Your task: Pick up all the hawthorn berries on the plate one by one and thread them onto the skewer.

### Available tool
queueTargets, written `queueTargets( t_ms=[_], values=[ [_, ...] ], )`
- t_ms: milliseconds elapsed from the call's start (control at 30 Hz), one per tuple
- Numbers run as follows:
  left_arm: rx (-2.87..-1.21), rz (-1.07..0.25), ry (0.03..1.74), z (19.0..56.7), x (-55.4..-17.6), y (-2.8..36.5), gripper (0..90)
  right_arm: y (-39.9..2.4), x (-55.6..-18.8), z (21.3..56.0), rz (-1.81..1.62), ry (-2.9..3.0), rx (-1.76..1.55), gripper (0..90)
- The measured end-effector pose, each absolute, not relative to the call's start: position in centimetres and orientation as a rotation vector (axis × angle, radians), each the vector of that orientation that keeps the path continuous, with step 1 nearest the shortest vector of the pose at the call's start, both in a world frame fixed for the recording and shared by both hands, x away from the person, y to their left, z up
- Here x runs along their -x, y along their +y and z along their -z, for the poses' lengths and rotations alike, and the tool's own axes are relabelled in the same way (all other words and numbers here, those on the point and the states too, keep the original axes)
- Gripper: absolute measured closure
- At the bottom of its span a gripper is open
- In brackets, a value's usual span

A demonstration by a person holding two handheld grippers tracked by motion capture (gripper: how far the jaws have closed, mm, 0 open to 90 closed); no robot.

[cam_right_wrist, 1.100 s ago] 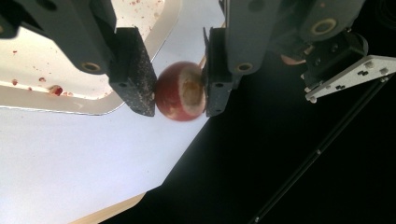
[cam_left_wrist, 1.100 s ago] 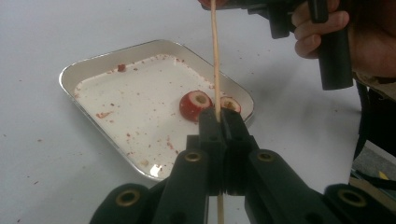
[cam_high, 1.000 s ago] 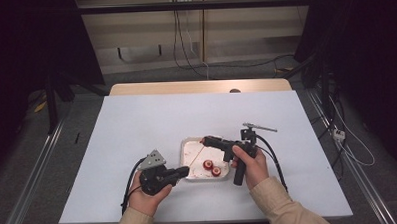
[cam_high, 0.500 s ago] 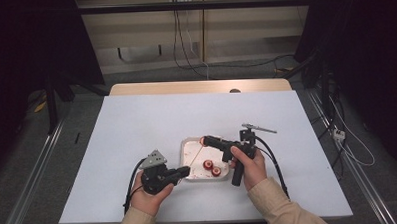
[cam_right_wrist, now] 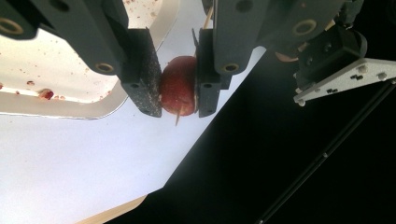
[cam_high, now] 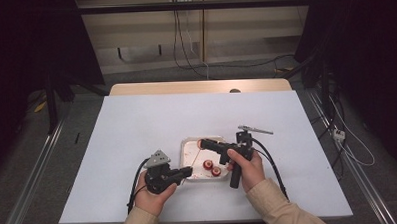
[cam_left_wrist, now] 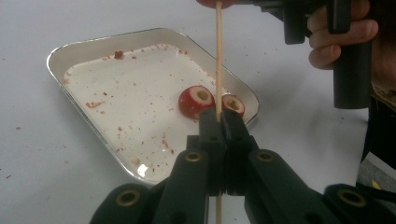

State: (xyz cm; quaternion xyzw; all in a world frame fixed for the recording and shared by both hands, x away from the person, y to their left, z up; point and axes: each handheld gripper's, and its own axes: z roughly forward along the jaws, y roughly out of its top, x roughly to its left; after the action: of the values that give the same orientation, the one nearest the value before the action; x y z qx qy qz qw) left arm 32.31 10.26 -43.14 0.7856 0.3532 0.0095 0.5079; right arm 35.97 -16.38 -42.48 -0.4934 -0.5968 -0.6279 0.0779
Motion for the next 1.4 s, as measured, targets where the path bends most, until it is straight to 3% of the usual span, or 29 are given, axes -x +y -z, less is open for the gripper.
queueTargets(
  t_ms=[267, 1400],
  values=[
    [-1.847, -0.002, 0.897, 42.9, -32.9, 10.1, 89.0, -14.6, -35.2, 42.9, 1.837, -1.911, 1.399, 74.7],
    [-1.817, 0.005, 0.916, 43.2, -33.3, 10.2, 88.8, -14.1, -35.2, 43.7, 1.767, -1.933, 1.375, 74.3]
  ],
)
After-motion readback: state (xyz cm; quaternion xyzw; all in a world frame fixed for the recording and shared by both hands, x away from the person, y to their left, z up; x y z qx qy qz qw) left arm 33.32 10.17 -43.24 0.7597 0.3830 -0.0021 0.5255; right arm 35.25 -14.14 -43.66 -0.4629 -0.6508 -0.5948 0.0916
